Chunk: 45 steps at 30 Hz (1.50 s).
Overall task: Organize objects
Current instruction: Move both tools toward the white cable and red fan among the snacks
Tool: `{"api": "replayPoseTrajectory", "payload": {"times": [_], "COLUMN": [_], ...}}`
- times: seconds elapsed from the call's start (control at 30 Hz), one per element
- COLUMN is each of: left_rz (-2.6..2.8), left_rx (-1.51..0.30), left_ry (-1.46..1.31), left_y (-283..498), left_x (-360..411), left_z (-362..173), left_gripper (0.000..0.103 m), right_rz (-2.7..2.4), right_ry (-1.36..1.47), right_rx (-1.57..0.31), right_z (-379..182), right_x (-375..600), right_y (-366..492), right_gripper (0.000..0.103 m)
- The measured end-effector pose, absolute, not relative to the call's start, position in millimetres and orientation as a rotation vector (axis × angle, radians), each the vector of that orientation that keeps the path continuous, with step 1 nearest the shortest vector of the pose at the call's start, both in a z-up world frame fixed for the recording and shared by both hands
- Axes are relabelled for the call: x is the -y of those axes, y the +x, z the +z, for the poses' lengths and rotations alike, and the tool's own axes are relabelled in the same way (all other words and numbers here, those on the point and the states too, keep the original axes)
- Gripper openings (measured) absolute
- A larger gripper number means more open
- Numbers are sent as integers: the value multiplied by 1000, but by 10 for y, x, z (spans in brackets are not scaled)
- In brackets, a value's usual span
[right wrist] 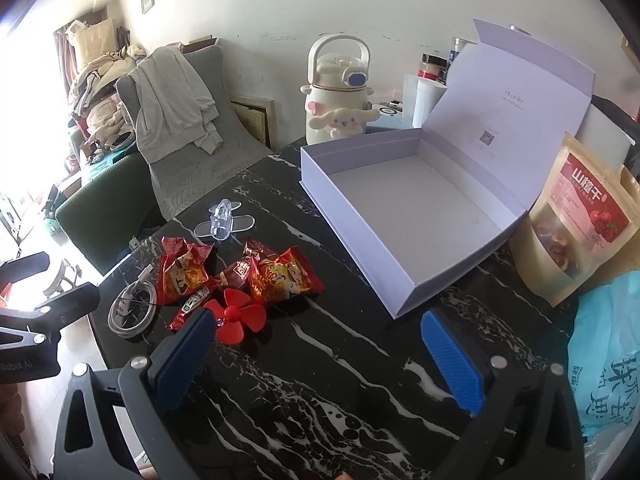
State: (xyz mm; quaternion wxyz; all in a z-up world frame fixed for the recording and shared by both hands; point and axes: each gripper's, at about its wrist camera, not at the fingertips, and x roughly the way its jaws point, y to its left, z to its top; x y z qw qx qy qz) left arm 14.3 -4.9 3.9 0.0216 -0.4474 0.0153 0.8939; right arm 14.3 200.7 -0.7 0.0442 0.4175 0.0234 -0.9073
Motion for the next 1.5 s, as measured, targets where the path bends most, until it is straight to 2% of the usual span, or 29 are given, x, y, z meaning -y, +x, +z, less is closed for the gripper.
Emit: {"api": "replayPoseTrajectory", "payload": {"times": [0.5,0.77,1.07,1.5], "left_rz": [2761,2724,2721,2659], "left_rx": [-32,52,-46,6], "left_ry": [-1398,-1427,-1503,-1537], "left_y": [194,226,196,8], "left_x": [91,153,141,232], "left_z": [-32,-177,-455,-741], "left_gripper": [100,100,100,100], "right_rz": [-2740,-2703,-2652,-2556], "right_ry": [1270,1278,1315,1289], "right_rx": [-65,-62,-5,7], "right_z": [-65,-193,-377,-591], "right_x": [-1993,-1958,-1952,-1715], "right_y": [169,224,210,24], "right_gripper": [102,102,102,99]}}
